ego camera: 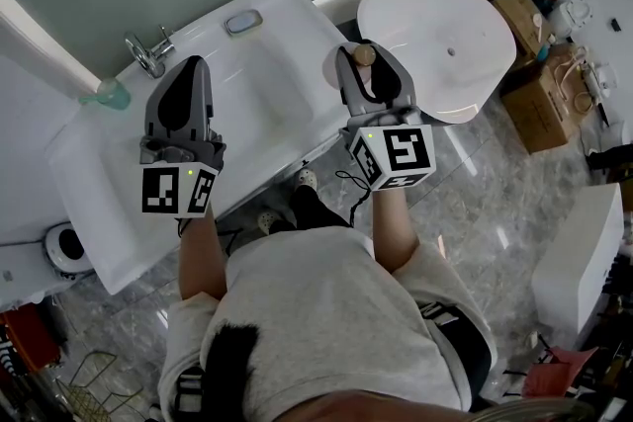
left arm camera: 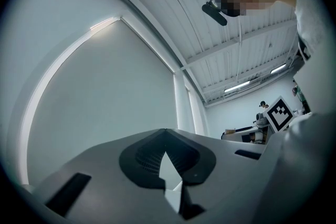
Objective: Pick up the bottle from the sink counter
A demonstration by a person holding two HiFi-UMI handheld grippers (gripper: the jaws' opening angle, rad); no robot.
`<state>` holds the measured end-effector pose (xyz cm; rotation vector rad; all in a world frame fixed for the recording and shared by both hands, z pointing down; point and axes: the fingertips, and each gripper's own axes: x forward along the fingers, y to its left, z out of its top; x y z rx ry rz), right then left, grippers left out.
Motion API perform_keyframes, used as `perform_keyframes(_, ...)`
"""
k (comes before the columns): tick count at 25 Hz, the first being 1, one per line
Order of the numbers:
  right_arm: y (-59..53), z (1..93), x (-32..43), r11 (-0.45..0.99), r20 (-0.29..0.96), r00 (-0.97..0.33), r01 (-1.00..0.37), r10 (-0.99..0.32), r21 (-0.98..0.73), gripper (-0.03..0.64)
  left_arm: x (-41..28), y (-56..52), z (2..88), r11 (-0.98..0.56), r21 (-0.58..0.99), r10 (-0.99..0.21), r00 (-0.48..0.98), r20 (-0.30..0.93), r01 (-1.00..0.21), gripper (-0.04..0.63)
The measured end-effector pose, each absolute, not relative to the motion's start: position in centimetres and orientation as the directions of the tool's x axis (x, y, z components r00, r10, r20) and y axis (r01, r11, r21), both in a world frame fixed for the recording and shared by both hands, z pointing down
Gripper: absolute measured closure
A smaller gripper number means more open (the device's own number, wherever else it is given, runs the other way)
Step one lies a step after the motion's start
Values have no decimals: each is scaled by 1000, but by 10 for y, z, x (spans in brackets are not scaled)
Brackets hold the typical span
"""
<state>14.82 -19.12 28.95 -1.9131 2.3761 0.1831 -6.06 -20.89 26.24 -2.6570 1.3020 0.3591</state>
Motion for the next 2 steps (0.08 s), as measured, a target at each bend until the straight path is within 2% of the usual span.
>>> perform_keyframes(2,-191,288,146,212,-144,-215,-977,-966,39,466,-63,-209,262,-608,-37,-755,592,-283,-793,588)
